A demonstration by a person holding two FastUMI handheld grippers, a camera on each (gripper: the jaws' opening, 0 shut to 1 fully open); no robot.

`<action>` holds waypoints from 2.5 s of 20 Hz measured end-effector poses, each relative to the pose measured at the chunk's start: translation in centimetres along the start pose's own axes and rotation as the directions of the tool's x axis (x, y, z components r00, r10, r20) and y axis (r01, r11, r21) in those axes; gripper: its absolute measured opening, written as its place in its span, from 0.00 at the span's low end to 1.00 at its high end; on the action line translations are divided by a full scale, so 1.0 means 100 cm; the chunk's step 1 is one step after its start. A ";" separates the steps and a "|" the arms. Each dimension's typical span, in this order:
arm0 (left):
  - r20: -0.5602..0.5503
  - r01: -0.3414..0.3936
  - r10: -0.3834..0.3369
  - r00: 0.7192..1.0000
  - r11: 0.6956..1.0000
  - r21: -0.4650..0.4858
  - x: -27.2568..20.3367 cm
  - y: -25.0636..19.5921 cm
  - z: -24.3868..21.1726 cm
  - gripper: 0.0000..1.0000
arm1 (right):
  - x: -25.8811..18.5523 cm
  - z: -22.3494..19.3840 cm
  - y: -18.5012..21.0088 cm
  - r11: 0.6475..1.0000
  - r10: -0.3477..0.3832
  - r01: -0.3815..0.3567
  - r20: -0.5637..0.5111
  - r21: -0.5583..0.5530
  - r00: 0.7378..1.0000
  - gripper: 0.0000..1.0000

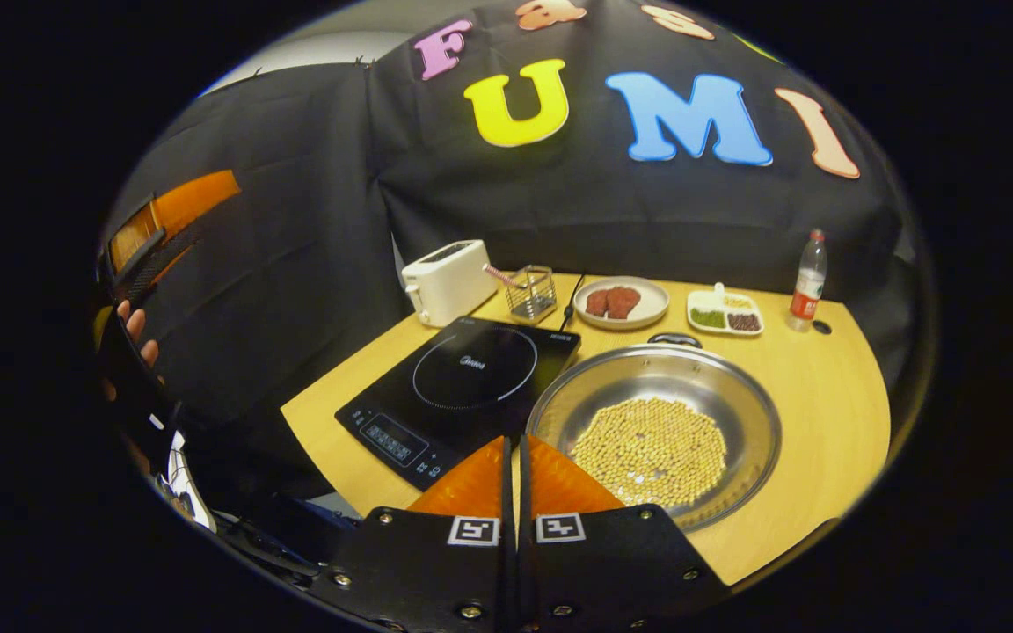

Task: First push the handle of the pot to place it horizontally, then grasp the pot with both hands and set it on the induction cooktop.

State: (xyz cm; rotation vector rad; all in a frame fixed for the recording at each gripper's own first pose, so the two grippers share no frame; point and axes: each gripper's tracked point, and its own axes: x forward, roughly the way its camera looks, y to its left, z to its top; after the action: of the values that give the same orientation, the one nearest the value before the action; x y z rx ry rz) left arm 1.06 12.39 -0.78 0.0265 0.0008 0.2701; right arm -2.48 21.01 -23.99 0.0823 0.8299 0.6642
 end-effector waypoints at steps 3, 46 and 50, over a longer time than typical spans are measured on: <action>-0.008 -0.005 0.005 1.000 1.000 -0.001 0.011 0.011 -0.005 1.00 | 0.015 -0.024 0.005 1.000 0.015 -0.016 -0.089 -0.011 0.996 0.01; -0.063 0.203 -0.206 0.977 0.978 -0.044 0.087 -0.167 -0.053 1.00 | -0.043 -0.113 -0.226 0.932 -0.351 0.357 -0.398 -0.062 0.848 0.01; -0.088 0.198 -0.200 0.976 0.980 -0.028 0.076 -0.182 -0.060 1.00 | -0.040 -0.105 -0.260 0.915 -0.400 0.393 -0.367 -0.097 0.840 0.01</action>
State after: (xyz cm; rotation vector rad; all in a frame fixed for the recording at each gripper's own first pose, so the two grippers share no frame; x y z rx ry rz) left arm 13.18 -2.96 -7.28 -0.0053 0.0903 0.0705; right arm 1.48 -3.93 -36.78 -0.2407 1.1757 0.2920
